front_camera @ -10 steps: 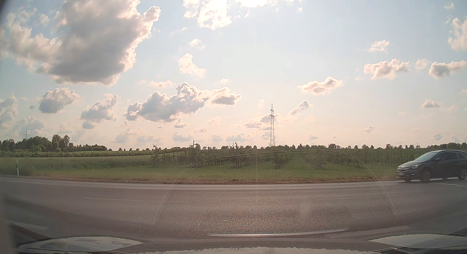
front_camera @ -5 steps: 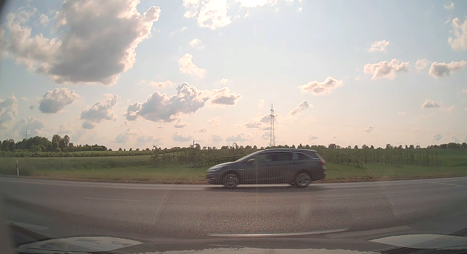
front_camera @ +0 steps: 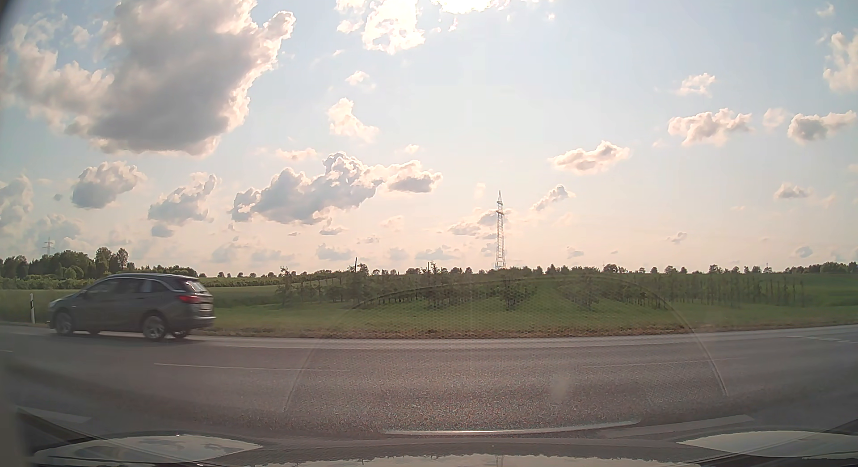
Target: Follow the waypoints while adhering to traffic rules and regulations
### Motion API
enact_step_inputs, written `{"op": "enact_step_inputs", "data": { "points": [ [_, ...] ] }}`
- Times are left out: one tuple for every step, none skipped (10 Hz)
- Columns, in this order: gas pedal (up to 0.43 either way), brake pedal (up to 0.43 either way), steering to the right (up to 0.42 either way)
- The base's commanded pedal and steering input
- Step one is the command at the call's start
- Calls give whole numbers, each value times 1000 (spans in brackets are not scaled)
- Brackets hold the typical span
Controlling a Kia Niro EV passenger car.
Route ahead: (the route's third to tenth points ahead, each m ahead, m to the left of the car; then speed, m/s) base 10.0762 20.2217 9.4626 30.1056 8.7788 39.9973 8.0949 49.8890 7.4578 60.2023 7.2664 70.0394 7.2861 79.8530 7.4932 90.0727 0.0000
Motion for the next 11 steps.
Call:
{"op": "enact_step_inputs", "data": {
  "points": [
    [0,372,0],
    [0,372,0],
    [0,372,0],
    [0,372,0],
    [0,372,0],
    [0,372,0],
    [0,366,0],
    [0,366,0],
    [0,366,0],
    [0,372,0],
    [0,366,0]
  ]
}}
